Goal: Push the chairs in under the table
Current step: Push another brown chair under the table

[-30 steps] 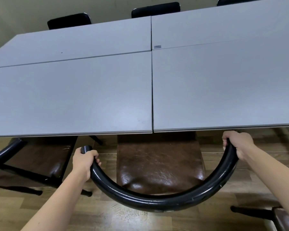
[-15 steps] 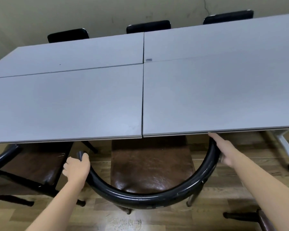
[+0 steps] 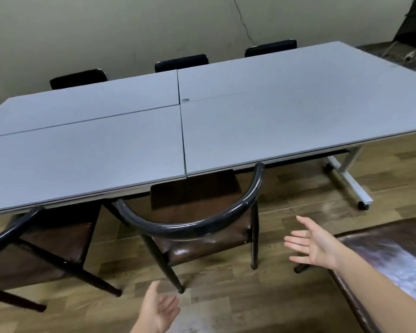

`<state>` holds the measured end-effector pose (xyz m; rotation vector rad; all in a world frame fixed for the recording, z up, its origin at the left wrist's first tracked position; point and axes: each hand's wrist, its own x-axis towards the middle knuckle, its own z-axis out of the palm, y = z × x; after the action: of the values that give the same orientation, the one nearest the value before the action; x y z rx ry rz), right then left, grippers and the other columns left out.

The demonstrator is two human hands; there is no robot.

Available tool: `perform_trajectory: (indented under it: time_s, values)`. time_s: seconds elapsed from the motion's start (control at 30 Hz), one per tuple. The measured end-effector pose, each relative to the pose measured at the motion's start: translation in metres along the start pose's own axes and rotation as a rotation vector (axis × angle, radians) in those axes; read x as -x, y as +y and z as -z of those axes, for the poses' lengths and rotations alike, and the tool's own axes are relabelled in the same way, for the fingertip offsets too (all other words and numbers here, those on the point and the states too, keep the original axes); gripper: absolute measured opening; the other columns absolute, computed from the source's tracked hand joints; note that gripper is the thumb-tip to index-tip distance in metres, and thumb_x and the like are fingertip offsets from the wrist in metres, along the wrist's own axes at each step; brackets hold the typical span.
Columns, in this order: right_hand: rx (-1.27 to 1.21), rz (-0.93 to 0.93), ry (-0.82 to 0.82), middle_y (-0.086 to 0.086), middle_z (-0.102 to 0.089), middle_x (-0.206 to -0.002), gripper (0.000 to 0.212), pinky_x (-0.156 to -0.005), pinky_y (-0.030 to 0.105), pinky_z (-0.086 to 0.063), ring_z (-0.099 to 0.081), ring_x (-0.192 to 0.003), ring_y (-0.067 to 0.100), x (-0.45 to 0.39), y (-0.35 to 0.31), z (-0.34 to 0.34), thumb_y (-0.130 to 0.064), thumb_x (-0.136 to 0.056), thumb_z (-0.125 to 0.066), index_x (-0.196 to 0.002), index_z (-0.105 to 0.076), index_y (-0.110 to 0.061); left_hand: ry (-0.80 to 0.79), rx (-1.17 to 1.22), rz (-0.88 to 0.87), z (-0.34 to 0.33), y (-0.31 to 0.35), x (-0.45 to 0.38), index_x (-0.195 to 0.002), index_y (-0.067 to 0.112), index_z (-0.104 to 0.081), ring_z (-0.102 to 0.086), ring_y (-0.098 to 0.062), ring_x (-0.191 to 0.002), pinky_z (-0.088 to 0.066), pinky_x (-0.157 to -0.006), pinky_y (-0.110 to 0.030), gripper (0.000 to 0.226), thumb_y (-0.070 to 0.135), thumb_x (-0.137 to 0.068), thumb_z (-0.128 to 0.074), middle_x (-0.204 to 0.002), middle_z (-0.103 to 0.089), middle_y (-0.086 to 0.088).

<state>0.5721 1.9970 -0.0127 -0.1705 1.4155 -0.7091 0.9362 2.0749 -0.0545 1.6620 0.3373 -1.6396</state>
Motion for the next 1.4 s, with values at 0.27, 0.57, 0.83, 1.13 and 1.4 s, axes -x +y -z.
perform_trajectory:
  time_s: [0.27,0.57,0.83,1.13,1.4]
  values:
    - [0.025,0.024,0.03,0.016,-0.059,-0.116,0.061,-0.085,0.048,-0.047,-0.059,-0.103,0.027,0.067,0.042,0.047,-0.04,-0.091,-0.054,-0.138,-0.043,-0.003,-0.073,-0.126,-0.071,-0.021,-0.048,0.056,-0.143,-0.004,-0.035,-0.043,-0.032,-0.134,-0.033,-0.109,-0.04,0.059,0.029,-0.096,-0.048,-0.143,-0.045,-0.023]
    - [0.051,0.183,0.235,0.012,-0.065,-0.105,0.025,-0.084,0.046,-0.045,-0.061,-0.091,0.023,0.115,-0.009,0.221,-0.028,-0.095,-0.049,-0.108,-0.057,-0.008,-0.109,-0.211,-0.088,-0.084,-0.137,0.08,-0.143,-0.004,-0.035,-0.043,-0.031,-0.134,-0.031,-0.111,-0.041,0.054,0.022,-0.096,-0.046,-0.144,-0.045,-0.022]
    - [-0.024,0.203,0.347,0.014,-0.058,-0.115,0.019,-0.07,0.037,-0.046,-0.058,-0.082,0.019,0.145,-0.039,0.441,-0.023,-0.097,-0.044,-0.091,-0.054,-0.009,-0.164,-0.162,0.015,-0.21,-0.315,0.104,-0.14,0.001,-0.04,-0.04,-0.028,-0.137,-0.029,-0.109,-0.044,0.047,0.021,-0.097,-0.042,-0.147,-0.044,-0.017]
    - [0.013,0.252,0.548,0.014,-0.06,-0.11,0.021,-0.064,0.031,-0.051,-0.06,-0.083,0.018,0.154,-0.02,0.587,-0.015,-0.096,-0.047,-0.109,-0.056,-0.002,-0.154,-0.193,0.022,-0.3,-0.444,0.14,-0.134,0.002,-0.047,-0.057,-0.03,-0.092,-0.042,-0.089,-0.038,0.05,0.023,-0.09,-0.057,-0.099,-0.058,-0.014]
    - [0.343,0.367,0.707,0.013,-0.059,-0.093,0.017,-0.081,0.038,-0.047,-0.055,-0.087,0.029,0.115,-0.019,0.622,-0.008,-0.081,-0.064,-0.098,-0.064,-0.004,-0.021,-0.18,-0.114,-0.311,-0.469,0.142,-0.129,0.003,-0.049,-0.054,-0.027,-0.078,-0.046,-0.08,-0.037,0.044,0.017,-0.089,-0.061,-0.088,-0.053,-0.011]
